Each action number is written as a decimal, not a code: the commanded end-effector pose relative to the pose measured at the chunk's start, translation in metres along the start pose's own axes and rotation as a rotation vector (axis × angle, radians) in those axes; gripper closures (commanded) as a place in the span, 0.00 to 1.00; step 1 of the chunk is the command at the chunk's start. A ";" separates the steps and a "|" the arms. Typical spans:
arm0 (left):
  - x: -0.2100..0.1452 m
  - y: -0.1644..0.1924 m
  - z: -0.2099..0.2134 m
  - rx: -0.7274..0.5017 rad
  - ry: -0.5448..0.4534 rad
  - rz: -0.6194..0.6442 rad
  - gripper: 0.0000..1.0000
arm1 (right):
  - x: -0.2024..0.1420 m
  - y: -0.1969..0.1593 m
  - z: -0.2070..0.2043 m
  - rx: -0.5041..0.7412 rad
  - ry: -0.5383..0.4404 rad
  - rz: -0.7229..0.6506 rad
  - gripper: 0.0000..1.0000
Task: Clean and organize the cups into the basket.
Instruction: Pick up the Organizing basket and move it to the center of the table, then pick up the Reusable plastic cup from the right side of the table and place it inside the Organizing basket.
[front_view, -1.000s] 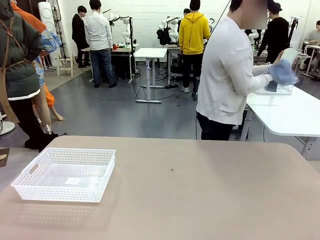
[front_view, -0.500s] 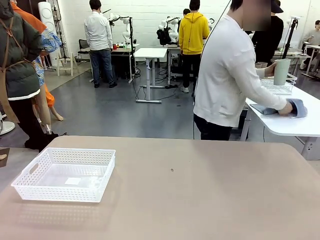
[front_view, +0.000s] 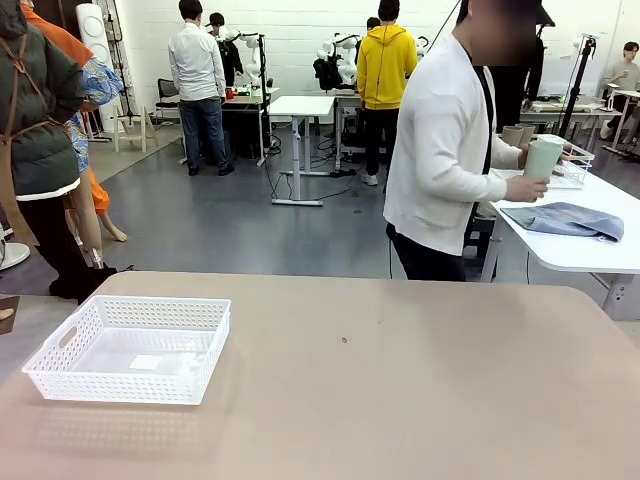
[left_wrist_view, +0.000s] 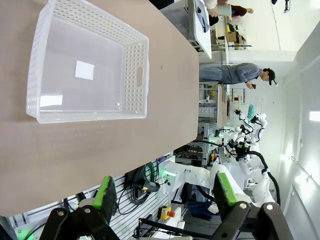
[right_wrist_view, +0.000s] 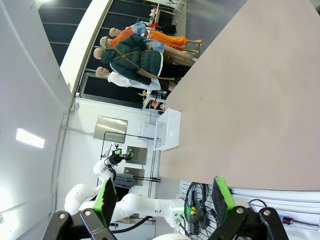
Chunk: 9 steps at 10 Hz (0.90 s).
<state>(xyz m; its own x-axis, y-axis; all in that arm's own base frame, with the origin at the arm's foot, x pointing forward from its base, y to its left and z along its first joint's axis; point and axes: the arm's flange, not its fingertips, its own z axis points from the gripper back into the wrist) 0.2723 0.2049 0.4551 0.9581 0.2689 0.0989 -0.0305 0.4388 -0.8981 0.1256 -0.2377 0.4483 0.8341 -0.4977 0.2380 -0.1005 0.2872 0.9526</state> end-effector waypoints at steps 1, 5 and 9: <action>0.000 -0.001 0.001 0.001 -0.003 -0.004 0.00 | -0.003 0.000 0.004 0.013 -0.007 0.012 0.00; 0.000 -0.001 0.001 0.001 -0.003 -0.004 0.00 | -0.003 0.000 0.004 0.013 -0.007 0.012 0.00; 0.000 -0.001 0.001 0.001 -0.003 -0.004 0.00 | -0.003 0.000 0.004 0.013 -0.007 0.012 0.00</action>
<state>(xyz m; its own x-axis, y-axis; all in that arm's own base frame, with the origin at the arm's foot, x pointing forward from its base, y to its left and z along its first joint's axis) 0.2723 0.2049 0.4551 0.9581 0.2689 0.0989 -0.0305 0.4388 -0.8981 0.1256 -0.2377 0.4483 0.8341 -0.4976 0.2381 -0.1005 0.2872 0.9526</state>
